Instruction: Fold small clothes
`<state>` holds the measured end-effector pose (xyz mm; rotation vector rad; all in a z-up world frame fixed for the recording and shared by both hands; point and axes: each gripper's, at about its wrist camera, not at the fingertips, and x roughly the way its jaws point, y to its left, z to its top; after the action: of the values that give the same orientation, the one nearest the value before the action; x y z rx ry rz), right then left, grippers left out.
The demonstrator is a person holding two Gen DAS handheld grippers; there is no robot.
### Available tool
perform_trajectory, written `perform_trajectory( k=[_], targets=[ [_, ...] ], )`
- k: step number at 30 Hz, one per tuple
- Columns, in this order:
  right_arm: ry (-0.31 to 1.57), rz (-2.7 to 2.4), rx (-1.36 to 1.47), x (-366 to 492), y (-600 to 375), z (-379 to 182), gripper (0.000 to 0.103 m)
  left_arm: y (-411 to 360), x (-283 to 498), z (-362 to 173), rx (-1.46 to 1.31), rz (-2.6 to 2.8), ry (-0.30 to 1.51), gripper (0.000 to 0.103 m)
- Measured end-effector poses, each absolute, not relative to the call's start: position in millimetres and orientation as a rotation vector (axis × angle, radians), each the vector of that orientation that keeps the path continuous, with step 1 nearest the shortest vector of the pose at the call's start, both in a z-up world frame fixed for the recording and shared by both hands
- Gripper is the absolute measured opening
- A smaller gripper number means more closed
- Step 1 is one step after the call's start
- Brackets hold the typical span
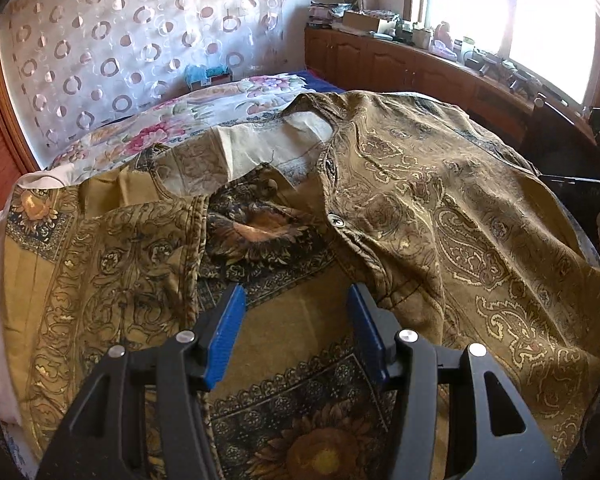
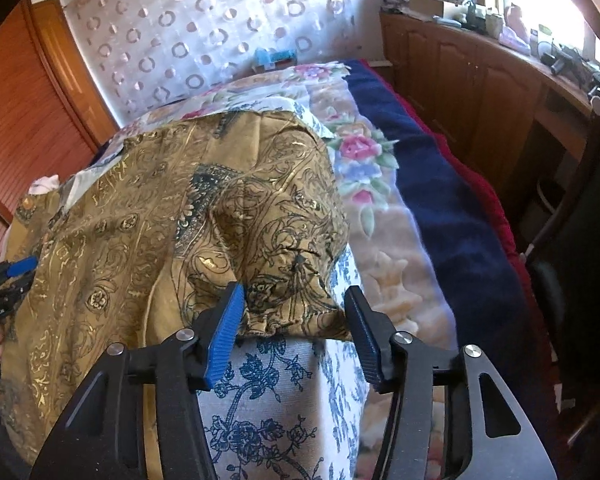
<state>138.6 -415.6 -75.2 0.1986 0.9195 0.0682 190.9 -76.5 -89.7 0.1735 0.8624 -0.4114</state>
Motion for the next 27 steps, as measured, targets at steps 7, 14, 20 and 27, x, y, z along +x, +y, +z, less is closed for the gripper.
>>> perform_trajectory(
  k=[7,14,20,27],
  targets=[
    [0.907,0.051,0.131,136,-406,-67,0.015,-78,191,-90,0.174,-0.411,0.862,0.054],
    [0.841,0.009,0.04,134,-397,-45,0.004,-78,191,-90,0.175,-0.41,0.862,0.055],
    [0.679,0.07,-0.01,138,-367,-2,0.003,-78,191,-90,0.175,-0.411,0.863,0.055],
    [0.676,0.26,-0.056,148,-303,2,0.003,-78,192,-90,0.175,-0.41,0.863,0.055]
  ],
)
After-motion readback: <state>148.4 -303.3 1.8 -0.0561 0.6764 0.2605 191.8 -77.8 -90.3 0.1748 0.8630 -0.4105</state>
